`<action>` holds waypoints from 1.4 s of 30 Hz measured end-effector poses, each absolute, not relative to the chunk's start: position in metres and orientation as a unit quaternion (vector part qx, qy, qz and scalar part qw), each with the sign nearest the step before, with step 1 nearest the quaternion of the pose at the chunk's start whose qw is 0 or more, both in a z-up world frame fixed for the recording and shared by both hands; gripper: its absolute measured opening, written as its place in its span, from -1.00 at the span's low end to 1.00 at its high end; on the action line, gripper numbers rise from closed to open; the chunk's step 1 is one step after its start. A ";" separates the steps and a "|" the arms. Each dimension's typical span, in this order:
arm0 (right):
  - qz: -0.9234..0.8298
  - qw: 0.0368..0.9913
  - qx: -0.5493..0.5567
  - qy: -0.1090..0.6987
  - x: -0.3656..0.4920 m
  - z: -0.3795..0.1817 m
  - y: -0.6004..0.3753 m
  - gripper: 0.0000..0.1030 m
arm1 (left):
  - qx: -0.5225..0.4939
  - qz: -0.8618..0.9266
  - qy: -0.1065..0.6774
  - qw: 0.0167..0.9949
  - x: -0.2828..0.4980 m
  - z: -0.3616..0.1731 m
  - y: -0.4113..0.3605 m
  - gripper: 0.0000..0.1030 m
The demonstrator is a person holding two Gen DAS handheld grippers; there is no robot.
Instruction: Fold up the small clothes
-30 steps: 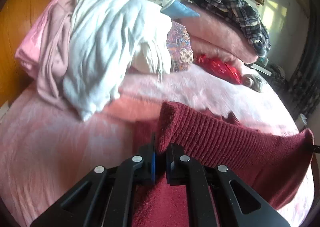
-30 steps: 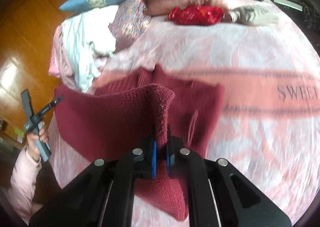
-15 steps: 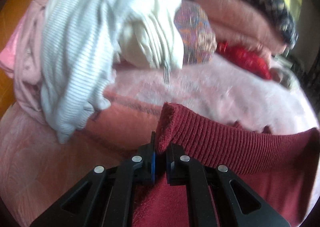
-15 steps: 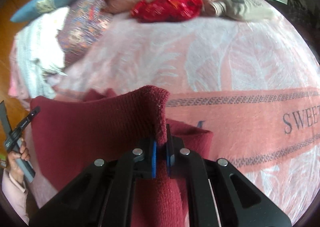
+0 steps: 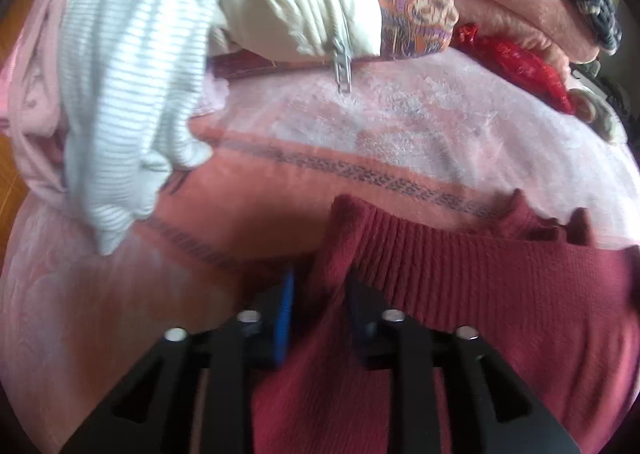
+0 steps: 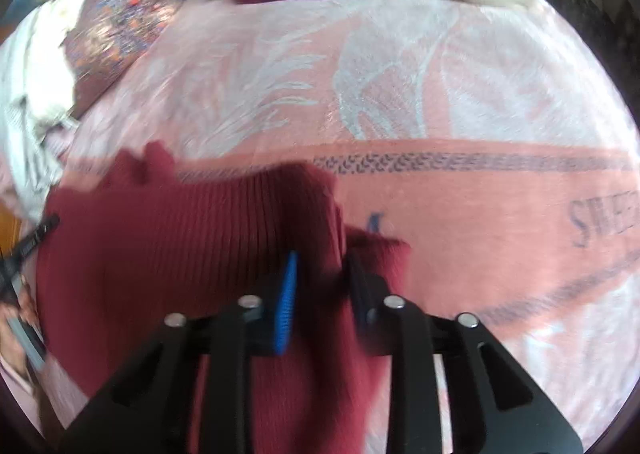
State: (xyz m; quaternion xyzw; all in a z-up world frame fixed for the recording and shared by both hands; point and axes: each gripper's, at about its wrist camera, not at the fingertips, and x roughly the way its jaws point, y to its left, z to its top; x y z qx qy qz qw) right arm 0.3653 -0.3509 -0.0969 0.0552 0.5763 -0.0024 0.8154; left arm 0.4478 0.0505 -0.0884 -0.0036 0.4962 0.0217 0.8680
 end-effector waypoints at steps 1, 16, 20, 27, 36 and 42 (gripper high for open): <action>0.005 0.815 0.057 0.576 0.352 -0.088 -0.354 -0.18 | -0.003 0.016 0.490 0.871 0.438 -0.077 0.055 -0.19; 0.125 0.780 0.094 0.606 0.191 -0.122 -0.370 -0.07 | -0.001 -0.060 0.516 0.854 0.272 -0.103 0.090 0.36; 0.138 0.764 0.101 0.622 0.190 -0.131 -0.363 -0.38 | 0.001 -0.065 0.532 0.844 0.274 -0.120 0.085 0.25; 0.135 0.770 0.104 0.615 0.185 -0.123 -0.363 -0.84 | -0.017 -0.054 0.530 0.846 0.272 -0.122 0.089 -0.70; 0.156 0.788 0.102 0.587 0.171 -0.088 -0.368 -0.85 | -0.074 -0.082 0.527 0.843 0.266 -0.092 0.107 -0.76; 0.127 0.761 0.096 0.629 0.180 -0.138 -0.375 -0.85 | -0.030 -0.079 0.549 0.831 0.268 -0.127 0.107 -0.75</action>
